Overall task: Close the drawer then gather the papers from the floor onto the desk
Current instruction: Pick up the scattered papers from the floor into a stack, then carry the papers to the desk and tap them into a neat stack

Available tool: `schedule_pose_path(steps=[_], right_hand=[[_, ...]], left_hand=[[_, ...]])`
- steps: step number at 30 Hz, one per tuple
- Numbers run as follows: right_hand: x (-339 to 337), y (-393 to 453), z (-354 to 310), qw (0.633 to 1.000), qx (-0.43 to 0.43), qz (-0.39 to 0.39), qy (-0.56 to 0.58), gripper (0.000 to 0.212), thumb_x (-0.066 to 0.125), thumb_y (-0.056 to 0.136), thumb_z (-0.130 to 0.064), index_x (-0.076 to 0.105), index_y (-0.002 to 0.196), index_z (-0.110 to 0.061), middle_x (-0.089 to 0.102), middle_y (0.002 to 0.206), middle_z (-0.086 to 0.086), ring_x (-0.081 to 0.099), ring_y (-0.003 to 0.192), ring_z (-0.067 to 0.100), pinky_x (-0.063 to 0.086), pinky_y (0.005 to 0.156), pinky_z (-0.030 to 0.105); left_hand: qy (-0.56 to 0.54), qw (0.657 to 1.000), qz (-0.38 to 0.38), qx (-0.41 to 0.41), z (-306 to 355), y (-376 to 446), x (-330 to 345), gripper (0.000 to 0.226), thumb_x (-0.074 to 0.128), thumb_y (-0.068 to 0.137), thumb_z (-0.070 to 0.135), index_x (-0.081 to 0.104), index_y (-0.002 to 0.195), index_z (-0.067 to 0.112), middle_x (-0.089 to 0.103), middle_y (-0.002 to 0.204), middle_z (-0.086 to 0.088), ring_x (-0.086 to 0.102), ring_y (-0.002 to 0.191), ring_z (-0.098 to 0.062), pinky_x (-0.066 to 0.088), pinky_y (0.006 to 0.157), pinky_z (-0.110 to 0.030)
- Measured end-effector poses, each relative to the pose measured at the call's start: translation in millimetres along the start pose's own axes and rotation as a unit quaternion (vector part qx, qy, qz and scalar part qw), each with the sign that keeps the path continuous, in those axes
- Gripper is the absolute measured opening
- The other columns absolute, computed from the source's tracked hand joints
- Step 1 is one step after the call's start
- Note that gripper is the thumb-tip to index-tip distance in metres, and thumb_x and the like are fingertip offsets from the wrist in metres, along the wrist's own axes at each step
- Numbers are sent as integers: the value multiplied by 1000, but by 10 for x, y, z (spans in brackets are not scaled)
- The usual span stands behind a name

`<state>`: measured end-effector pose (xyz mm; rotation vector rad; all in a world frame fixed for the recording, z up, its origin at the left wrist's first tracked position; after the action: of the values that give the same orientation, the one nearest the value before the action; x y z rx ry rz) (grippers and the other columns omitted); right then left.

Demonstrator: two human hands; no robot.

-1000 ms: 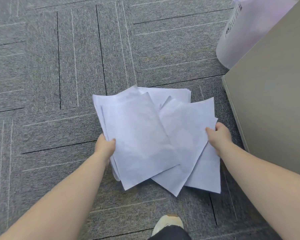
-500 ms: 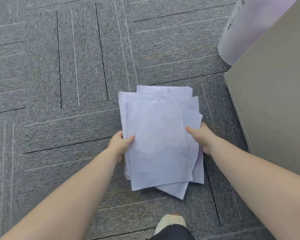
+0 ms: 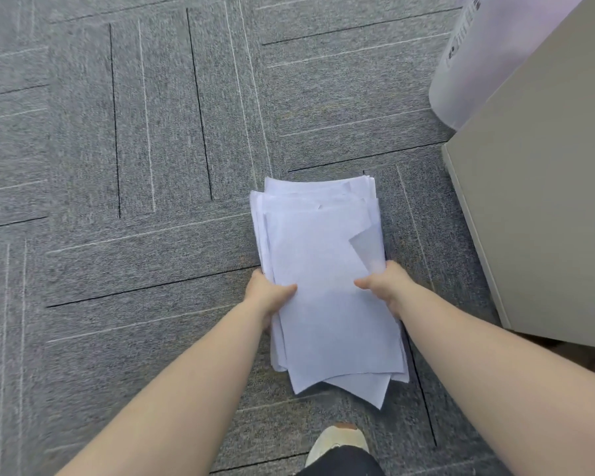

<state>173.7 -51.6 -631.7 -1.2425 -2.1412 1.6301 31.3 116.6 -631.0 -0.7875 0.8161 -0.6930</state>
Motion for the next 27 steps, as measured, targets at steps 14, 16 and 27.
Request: schedule_pose_path(steps=[14, 16, 27], right_hand=[[-533, -931, -1309, 976, -158, -8, 149, 31, 69, 80, 4, 63, 109, -4, 66, 110, 21, 64, 95, 32, 52, 92, 53], [-669, -1212, -1674, 967, -200, -11, 156, 22, 70, 79, 3, 64, 96, -10, 67, 107, 21, 65, 92, 34, 53, 89, 53], [-1551, -3297, -3099, 898, -398, 8, 190, 17, 66, 81, 2, 70, 96, -5, 66, 75, 3, 61, 75, 25, 53, 81, 42]], left_hand=[[-91, 986, 23, 135, 1453, -710, -811, 40, 73, 77, 5, 63, 115, -1, 67, 112, -17, 65, 93, -27, 53, 87, -39], [-118, 978, 18, 169, 1831, -978, -997, 37, 71, 78, 2, 63, 114, -2, 66, 103, -14, 64, 79, -24, 55, 71, -31], [-211, 917, -7, 340, 3332, -2770, -2079, 25, 72, 76, -1, 66, 100, 0, 68, 94, -16, 65, 80, -27, 54, 79, -35]])
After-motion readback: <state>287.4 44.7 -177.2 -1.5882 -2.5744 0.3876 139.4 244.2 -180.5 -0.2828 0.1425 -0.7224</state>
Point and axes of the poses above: each hand's wrist, its own y-axis towards the middle knuckle, its own x-axis out of the palm, z = x × y, the point moved 4 cm from there along y, towards the middle knuckle
